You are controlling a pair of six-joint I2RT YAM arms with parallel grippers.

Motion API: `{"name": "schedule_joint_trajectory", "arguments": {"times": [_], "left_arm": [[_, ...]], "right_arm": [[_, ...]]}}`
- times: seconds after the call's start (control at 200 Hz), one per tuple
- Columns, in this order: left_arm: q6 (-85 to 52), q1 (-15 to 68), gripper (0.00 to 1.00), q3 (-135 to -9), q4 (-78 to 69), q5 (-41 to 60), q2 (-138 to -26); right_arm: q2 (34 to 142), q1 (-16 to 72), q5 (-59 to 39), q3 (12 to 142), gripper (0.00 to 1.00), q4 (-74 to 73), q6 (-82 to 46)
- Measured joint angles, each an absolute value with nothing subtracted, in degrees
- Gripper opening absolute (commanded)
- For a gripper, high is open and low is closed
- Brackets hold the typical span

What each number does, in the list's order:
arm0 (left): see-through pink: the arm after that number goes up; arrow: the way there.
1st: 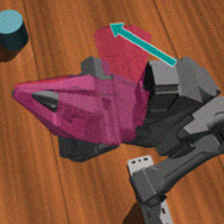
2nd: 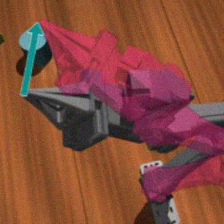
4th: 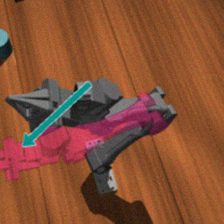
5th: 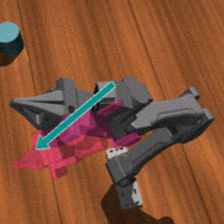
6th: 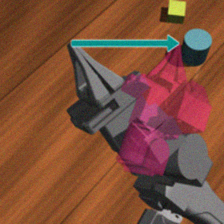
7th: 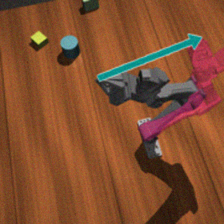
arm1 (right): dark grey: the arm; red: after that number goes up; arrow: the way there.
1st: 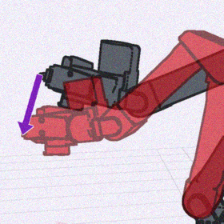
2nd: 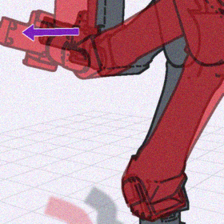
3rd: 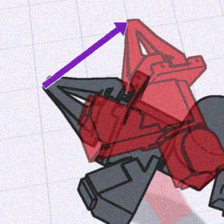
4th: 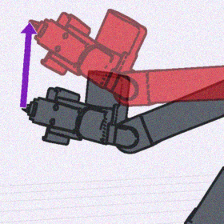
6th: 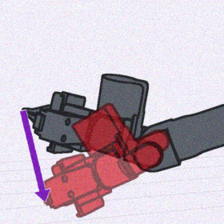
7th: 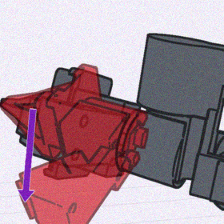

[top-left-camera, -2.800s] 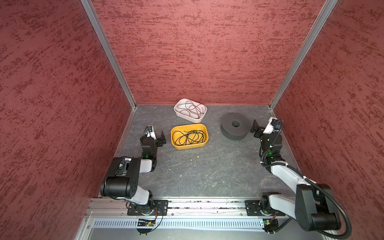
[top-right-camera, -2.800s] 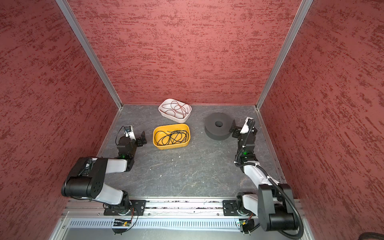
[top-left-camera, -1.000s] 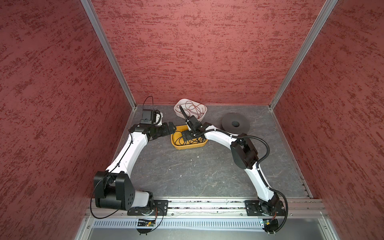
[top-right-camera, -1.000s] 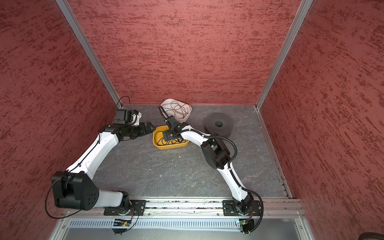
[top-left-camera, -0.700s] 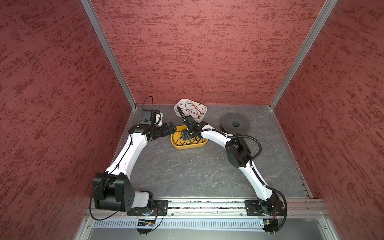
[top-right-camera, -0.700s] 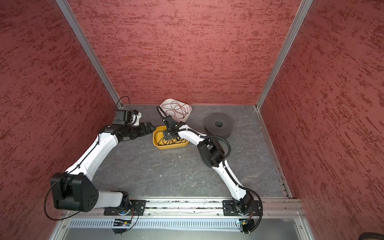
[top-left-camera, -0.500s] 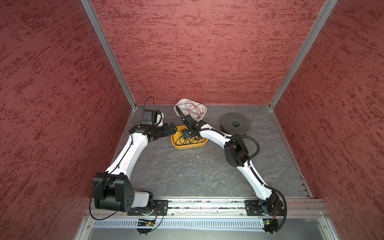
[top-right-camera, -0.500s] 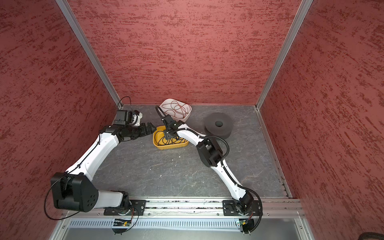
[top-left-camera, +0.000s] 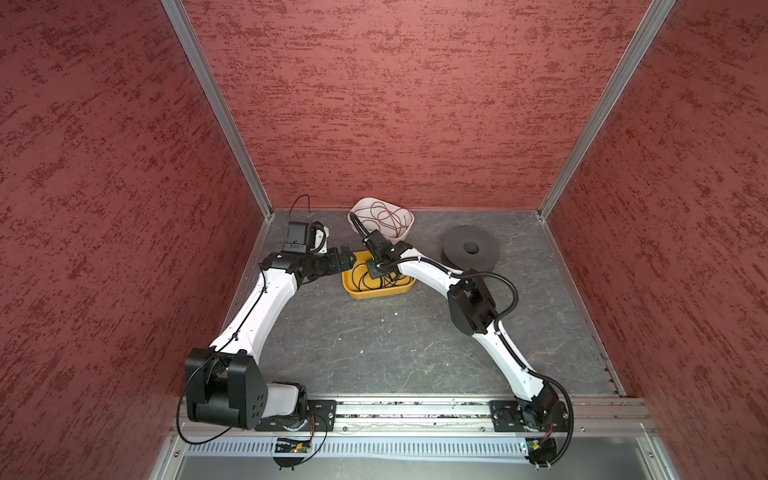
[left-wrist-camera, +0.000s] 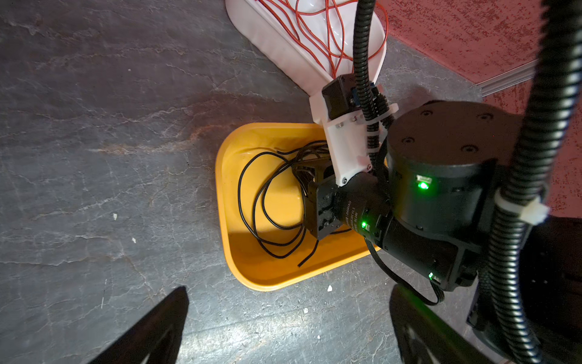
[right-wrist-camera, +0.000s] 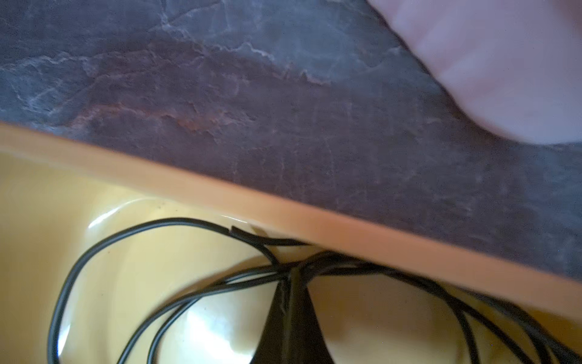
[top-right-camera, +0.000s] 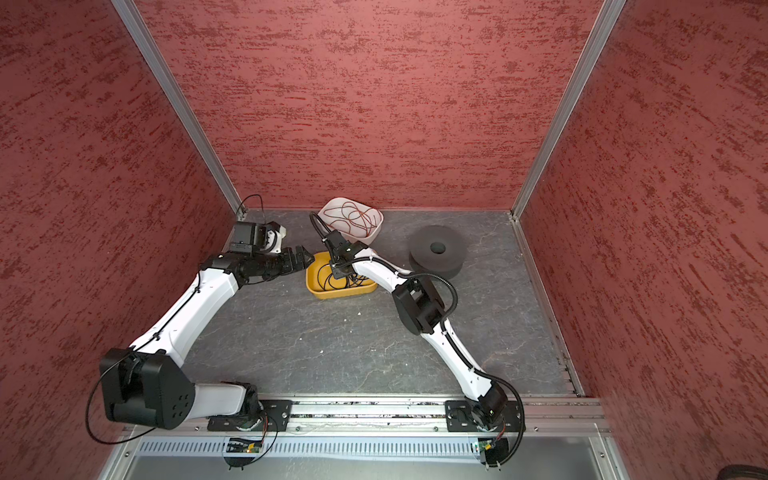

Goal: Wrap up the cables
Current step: 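Grasp the black cable with the right gripper and pull it toward the spool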

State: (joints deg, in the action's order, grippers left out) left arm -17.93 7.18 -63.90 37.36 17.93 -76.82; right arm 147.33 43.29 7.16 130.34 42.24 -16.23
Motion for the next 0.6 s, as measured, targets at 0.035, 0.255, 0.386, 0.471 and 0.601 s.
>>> {"name": "schedule_joint_trajectory", "arguments": {"times": [0.035, 0.255, 0.386, 0.471, 0.601], "left_arm": [[-18.5, 7.5, 1.0, -63.3, 37.1, 17.9, -76.7], [-20.3, 8.7, 1.0, -62.5, 35.6, 17.9, -76.7], [-21.0, 8.7, 1.0, -60.7, 33.8, 17.9, -75.7], [-21.2, 8.7, 1.0, -59.8, 33.1, 18.0, -75.3], [-21.2, 8.7, 1.0, -59.7, 32.7, 17.9, -75.3]], "right_arm": [[147.3, 43.3, 7.1, 130.3, 0.0, 42.2, -16.1], [144.6, 43.2, 6.8, 128.0, 0.0, 41.0, -14.5], [138.6, 42.9, 6.2, 122.7, 0.0, 39.0, -13.4], [134.0, 42.6, 6.0, 120.0, 0.0, 37.7, -12.8], [127.4, 42.5, 6.3, 117.5, 0.0, 36.1, -12.4]]}}
